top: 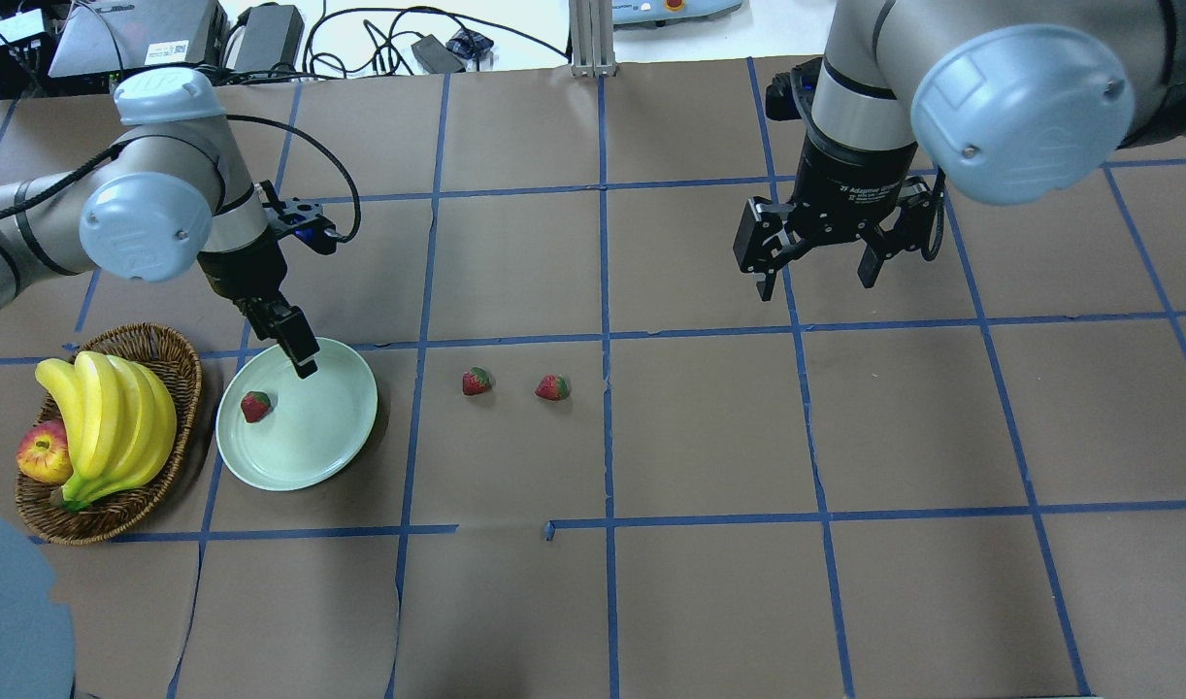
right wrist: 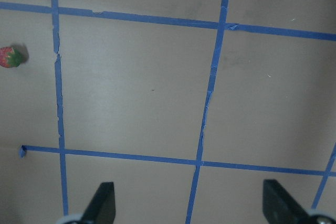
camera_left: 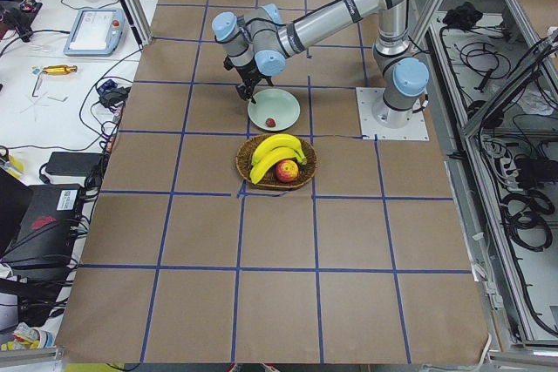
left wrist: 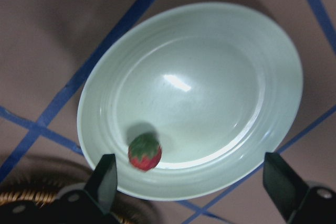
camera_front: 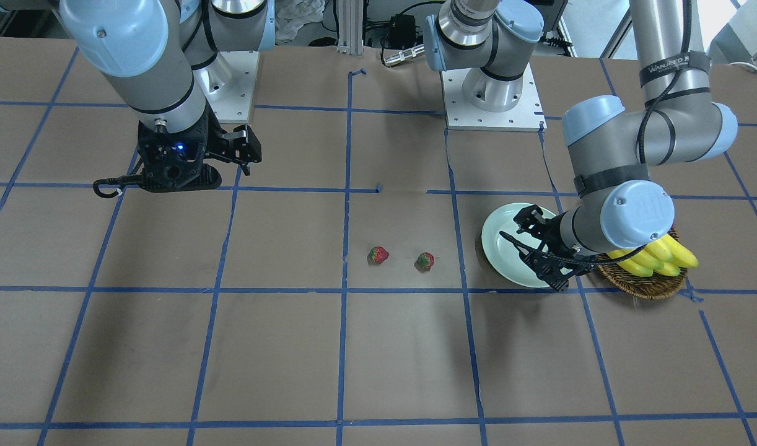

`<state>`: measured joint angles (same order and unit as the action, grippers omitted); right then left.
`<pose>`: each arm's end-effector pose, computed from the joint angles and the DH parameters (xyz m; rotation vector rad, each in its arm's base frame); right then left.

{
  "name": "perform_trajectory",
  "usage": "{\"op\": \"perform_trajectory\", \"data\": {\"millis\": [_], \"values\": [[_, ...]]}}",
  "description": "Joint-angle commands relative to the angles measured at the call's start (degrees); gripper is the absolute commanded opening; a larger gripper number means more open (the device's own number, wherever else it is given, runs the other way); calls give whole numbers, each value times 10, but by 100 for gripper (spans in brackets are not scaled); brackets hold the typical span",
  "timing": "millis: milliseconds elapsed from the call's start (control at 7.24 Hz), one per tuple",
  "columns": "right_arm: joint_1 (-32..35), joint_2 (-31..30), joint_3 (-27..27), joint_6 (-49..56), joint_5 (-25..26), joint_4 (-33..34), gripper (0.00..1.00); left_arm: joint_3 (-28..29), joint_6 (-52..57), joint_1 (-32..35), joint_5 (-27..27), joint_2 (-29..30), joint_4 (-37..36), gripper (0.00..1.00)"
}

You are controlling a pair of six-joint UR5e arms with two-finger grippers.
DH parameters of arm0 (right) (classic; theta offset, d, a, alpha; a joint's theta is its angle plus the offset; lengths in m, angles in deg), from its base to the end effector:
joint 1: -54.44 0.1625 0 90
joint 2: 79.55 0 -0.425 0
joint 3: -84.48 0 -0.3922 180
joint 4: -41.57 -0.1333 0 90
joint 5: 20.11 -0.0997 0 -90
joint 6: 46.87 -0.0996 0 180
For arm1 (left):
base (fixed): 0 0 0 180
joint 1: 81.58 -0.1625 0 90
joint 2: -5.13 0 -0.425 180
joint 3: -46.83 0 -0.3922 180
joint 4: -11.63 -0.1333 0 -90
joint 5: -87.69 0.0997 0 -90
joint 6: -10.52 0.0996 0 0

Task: Collect all strawberries into plate
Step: 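Lower the strawberry onto the plate and open the left gripper, then raise the left gripper and move it to the strawberry nearest the plate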

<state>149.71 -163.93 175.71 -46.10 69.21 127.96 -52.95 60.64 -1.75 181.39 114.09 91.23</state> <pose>0.1808 -0.4965 0.4226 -0.1629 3.1196 0.2864 -0.0286 -0.5592 0.2501 -1.0397 -2.8146 -0.4675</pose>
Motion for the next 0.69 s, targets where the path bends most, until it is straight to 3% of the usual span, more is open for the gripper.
{"op": "perform_trajectory", "data": {"millis": [0, 138, 414, 553], "values": [[0, 0, 0, -1, 0, 0, 100, 6, -86, 39, -53, 4, -20, 100], [0, 0, 1, 0, 0, 0, 100, 5, -146, 55, -89, 8, -62, 100], [1, 1, 1, 0, 0, 2, 100, 5, -205, 95, -102, 16, -67, 100], [1, 1, 1, -1, 0, 1, 100, 3, -209, 103, -143, 19, -68, 100]]}}
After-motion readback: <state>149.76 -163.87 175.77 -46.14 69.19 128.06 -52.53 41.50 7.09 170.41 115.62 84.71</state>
